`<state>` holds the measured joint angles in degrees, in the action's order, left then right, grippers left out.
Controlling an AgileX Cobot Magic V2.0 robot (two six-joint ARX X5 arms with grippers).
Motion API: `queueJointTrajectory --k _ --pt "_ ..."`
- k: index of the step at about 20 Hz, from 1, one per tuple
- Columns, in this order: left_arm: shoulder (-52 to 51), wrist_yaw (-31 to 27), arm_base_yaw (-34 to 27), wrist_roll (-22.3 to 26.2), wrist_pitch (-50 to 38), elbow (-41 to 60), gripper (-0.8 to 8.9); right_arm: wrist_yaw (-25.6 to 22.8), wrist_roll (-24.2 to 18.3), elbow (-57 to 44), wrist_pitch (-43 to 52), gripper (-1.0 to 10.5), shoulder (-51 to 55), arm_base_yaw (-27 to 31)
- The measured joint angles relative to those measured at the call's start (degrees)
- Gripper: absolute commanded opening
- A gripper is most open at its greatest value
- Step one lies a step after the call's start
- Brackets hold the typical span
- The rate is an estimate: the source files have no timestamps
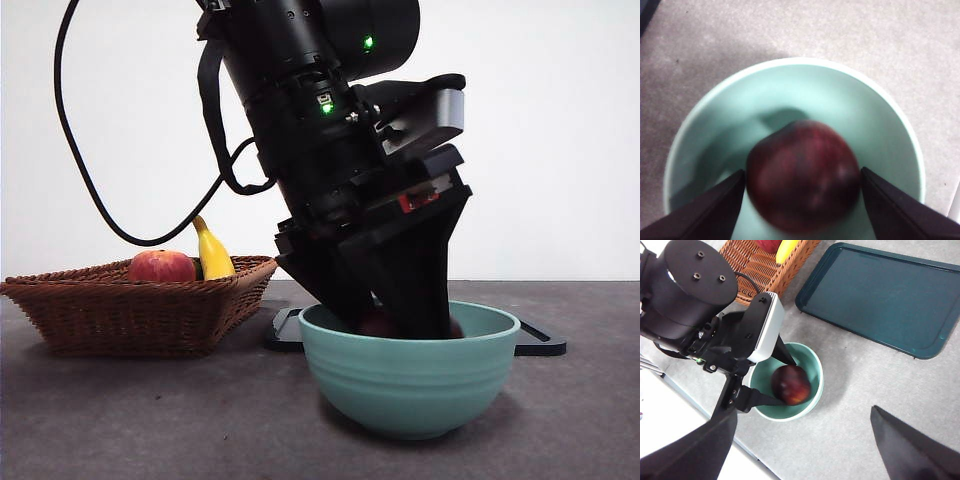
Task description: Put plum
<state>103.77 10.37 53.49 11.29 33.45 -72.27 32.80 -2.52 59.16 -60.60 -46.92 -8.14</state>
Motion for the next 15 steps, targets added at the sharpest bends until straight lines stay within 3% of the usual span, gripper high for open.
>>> queueJointTrajectory --k 9,15 --pt "-0.61 0.00 0.00 -0.20 0.20 0.00 3.76 0.00 0.00 0.00 0.00 4.3 0.00 0.00" --pt "-12.04 0.02 -2.89 -2.03 0.11 -1.51 3.76 0.00 0.00 0.00 0.02 4.3 0.00 0.00"
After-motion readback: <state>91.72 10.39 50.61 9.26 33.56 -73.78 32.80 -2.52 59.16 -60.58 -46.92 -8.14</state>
